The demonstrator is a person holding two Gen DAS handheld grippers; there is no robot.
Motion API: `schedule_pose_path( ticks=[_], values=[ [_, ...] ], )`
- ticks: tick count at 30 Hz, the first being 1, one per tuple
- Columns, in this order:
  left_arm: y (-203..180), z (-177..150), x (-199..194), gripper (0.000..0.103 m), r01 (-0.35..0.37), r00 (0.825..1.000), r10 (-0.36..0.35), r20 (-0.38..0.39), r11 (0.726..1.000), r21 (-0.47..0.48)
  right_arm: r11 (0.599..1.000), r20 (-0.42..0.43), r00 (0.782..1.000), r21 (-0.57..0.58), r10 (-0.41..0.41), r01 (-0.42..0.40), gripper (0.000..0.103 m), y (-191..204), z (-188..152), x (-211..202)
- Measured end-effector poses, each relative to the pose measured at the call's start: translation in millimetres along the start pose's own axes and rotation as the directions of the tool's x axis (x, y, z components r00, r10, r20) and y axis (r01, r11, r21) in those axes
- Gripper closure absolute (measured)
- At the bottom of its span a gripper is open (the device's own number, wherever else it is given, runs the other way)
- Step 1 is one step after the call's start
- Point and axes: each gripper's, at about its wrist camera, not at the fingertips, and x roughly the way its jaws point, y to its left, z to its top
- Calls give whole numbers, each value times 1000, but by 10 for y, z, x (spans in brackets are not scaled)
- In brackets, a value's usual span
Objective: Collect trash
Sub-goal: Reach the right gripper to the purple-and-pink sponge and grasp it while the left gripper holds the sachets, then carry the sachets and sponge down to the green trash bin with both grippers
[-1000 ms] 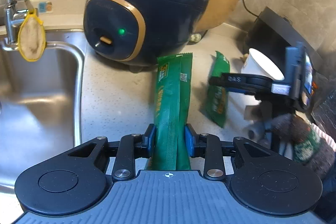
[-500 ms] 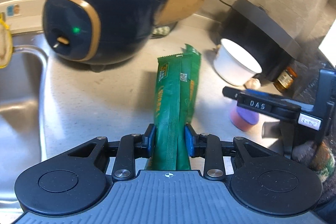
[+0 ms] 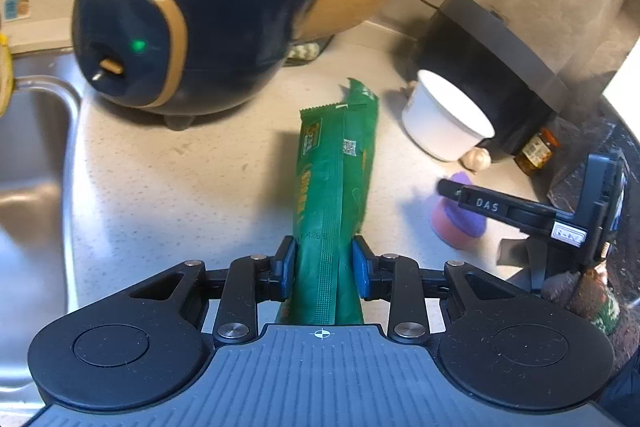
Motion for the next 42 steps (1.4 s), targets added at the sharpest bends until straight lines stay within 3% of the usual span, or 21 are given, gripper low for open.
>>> schedule_pose_path(
  ticks=[8, 11, 13, 17, 19, 25, 28, 32, 38, 42],
  values=[
    [-178, 12, 46, 69, 54, 999, -54, -6, 997, 51, 993, -8, 997, -90, 82, -82, 58, 305, -201, -211],
    [-220, 0, 60, 69, 72, 997, -71, -11, 995, 63, 995, 0, 1000, -92, 31, -31, 53, 230, -261, -289],
    [-240, -2, 79, 69, 79, 997, -78, -18, 995, 67, 997, 13, 999, -72, -40, 41, 42, 139, -285, -310],
    [-261, -14, 95, 69, 81, 996, -79, -29, 994, 75, 985, 12, 985, -14, -173, 173, 33, -57, -304, -284],
    [-264, -26, 91, 69, 77, 997, -74, -32, 994, 80, 981, 16, 982, 44, -189, 188, 28, -163, -297, -287],
    [-223, -48, 39, 69, 47, 998, -44, -36, 995, 88, 964, 33, 999, 267, -1, -8, 20, -407, -232, -194],
    [-181, -57, 0, 69, 34, 999, -31, -39, 995, 93, 949, -9, 999, 312, -37, 37, 20, -437, -198, 26],
    [-90, -59, -36, 69, 20, 999, -15, -51, 995, 94, 955, -58, 996, 283, -72, 86, 20, -313, -185, 184],
    [-14, -69, -47, 69, 40, 997, -31, -75, 992, 122, 963, -59, 991, 237, -120, 131, 27, -100, -257, 36],
    [-49, -105, -8, 69, 102, 992, -88, -88, 980, 168, 962, -26, 993, 247, -117, 120, 27, -33, -354, -259]
  ],
)
